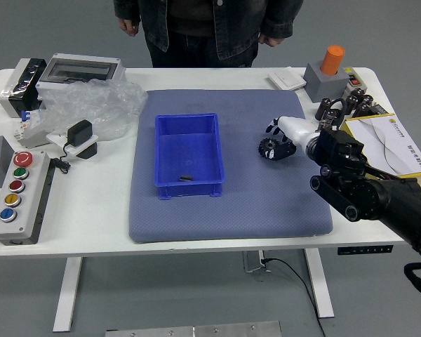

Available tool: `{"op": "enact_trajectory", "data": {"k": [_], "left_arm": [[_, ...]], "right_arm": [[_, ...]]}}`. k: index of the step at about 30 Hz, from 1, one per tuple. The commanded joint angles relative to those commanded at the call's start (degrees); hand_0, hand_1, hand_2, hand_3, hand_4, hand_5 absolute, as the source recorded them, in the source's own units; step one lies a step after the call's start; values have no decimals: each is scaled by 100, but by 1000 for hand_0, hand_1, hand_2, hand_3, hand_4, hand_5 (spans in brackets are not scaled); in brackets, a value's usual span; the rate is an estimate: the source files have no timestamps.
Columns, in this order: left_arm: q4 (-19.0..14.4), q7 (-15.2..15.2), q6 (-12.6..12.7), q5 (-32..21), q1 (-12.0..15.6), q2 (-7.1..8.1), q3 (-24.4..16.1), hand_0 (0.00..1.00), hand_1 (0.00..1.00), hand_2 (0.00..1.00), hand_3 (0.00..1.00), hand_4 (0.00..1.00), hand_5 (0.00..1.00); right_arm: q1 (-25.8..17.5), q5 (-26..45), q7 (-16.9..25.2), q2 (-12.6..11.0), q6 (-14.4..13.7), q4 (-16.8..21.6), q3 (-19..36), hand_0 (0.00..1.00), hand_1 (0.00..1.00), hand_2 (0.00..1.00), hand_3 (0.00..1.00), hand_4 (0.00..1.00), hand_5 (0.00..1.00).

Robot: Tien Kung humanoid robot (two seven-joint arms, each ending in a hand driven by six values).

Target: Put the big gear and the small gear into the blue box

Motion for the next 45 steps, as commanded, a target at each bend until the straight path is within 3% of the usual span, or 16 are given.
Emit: {"op": "enact_trajectory", "data": {"k": [9,10,16,21,22,27,28,33,34,45], "left_arm": [[0,1,3,-1,-7,-8,8,726,674,691,691,434,14],[0,2,3,-2,-6,-8,9,726,674,691,691,435,19],[0,2,4,2,-4,-4,11,727,676,693,692,435,19],[0,5,6,9,3,-6,13,727,676,693,692,435,19],[0,5,6,10,4,-7,15,727,677,691,692,434,19],[0,6,9,11,9,-8,23,727,677,691,692,434,19],[0,6,10,12,9,-7,23,727,676,692,693,434,20],[0,2,10,14,10,0,24,727,676,692,693,434,20],[0,2,10,15,11,1,23,727,676,694,691,433,21],[0,3,13,10,18,2,28,729,677,691,692,432,20]], "right_arm": [[-22,26,16,76,-61,-135,-2,644,567,706,729,744,268],[-24,23,18,84,-76,-133,-5,640,517,644,650,708,289],[-38,-13,-14,142,-122,-99,-29,651,515,630,640,716,285],[-79,-36,6,183,-234,-67,-60,651,515,630,640,716,285],[-90,-48,18,189,-264,-64,-62,633,472,546,571,691,278],[-141,-79,103,205,-422,-69,-66,633,472,546,571,691,278],[-148,-82,123,205,-452,-71,-63,594,451,499,524,641,236],[-164,-83,212,184,-590,-63,-14,594,451,499,524,641,236],[-164,-86,221,180,-609,-57,-3,557,433,468,490,620,178],[-161,-71,259,100,-692,37,80,547,429,458,477,655,166]]}}
